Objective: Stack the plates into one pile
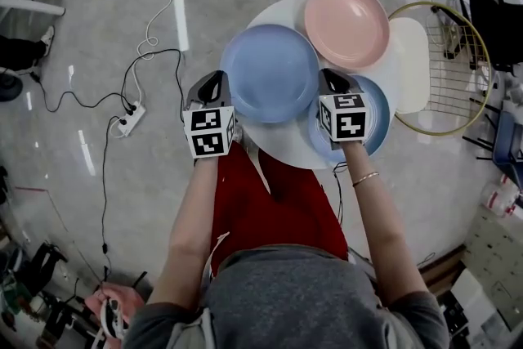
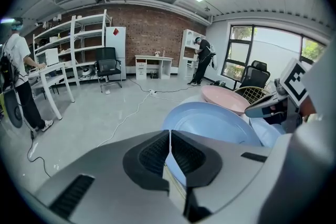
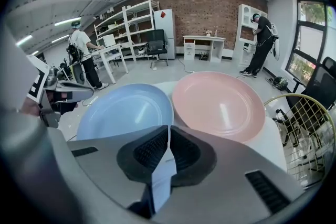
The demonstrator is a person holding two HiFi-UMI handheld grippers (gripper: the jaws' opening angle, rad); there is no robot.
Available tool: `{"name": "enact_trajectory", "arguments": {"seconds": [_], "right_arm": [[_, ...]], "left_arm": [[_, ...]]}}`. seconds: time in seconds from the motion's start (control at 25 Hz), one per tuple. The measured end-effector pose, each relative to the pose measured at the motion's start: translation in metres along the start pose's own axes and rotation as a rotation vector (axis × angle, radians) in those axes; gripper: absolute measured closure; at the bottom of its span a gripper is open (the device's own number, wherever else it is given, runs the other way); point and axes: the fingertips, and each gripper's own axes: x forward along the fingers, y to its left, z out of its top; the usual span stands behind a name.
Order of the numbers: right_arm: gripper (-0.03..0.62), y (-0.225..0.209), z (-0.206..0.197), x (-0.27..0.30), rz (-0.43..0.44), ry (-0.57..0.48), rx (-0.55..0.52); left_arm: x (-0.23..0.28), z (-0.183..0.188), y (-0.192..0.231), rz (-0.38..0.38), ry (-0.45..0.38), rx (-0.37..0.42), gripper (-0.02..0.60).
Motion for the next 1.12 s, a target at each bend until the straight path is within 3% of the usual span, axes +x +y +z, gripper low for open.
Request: {"name": "enact_trajectory", "arguments": {"seconds": [0.2, 0.6, 1.12], "right_arm": [[0.562, 0.005, -0.005, 0.006, 0.034, 0.041, 0.001], [0.560, 0.007, -0.005, 0.016, 0.014, 0.081, -0.014], [0.534, 0.005, -0.017, 0.030, 0.013, 0.154, 0.005]], "left_arm": [[0.002, -0.004, 0.001, 0.005, 0.017, -0.010, 0.556], [0.013, -0.020, 0.009, 0.012, 0.083, -0.034, 0.457], [0.030, -0.032, 0.008, 0.000, 0.144, -0.073, 0.449]]}}
